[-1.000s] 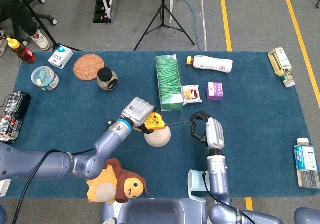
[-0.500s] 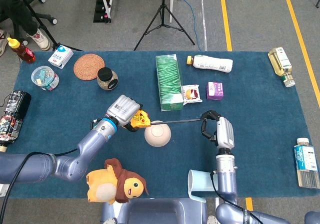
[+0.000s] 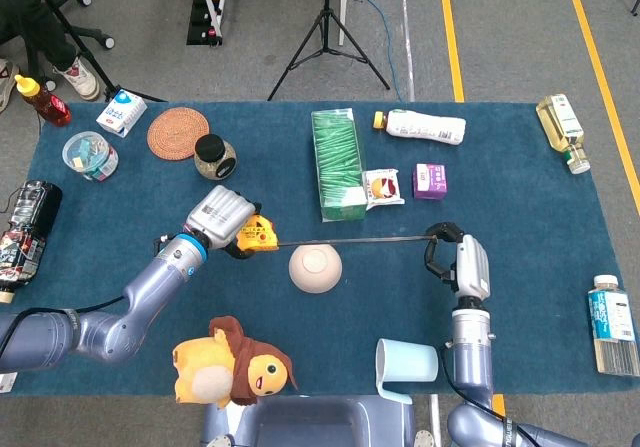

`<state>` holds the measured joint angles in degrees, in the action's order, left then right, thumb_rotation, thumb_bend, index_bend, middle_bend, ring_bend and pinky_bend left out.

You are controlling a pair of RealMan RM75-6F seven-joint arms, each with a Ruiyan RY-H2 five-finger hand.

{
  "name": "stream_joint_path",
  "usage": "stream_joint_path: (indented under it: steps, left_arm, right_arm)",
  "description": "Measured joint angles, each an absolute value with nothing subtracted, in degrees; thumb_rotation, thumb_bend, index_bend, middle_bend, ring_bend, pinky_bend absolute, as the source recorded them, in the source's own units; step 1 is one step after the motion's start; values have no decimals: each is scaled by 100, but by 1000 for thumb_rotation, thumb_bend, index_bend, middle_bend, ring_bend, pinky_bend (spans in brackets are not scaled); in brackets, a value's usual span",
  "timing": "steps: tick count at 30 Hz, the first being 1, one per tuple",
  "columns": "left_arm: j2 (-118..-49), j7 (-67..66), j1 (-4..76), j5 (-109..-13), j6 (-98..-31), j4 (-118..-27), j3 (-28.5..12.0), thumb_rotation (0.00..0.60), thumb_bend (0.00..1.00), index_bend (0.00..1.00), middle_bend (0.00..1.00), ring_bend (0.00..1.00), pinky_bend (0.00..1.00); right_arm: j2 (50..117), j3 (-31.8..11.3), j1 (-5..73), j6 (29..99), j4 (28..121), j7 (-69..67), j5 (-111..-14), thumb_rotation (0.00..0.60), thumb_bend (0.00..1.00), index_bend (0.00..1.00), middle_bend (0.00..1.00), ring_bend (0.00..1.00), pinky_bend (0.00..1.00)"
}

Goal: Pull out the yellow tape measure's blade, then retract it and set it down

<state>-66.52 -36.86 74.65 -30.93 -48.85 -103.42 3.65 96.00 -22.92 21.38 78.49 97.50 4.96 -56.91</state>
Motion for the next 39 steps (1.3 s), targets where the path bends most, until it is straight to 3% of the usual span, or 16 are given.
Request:
stream_joint_path:
  steps: [18, 39]
  left_arm:
    - [-6442, -3647, 7204, -3286, -4710, -10215, 541, 425, 269, 588, 447, 369, 493]
    - [-6136, -3609, 7161, -3414, -4592, -10332, 380, 432, 269, 588, 447, 369, 492]
  right_arm:
    - [9200, -2429, 1876, 7768, 9621, 54, -5449, 600, 694, 675, 410, 395, 314]
    - [9081, -2427, 1789, 7729, 9564, -151, -5414, 600, 704, 676, 411, 402, 317]
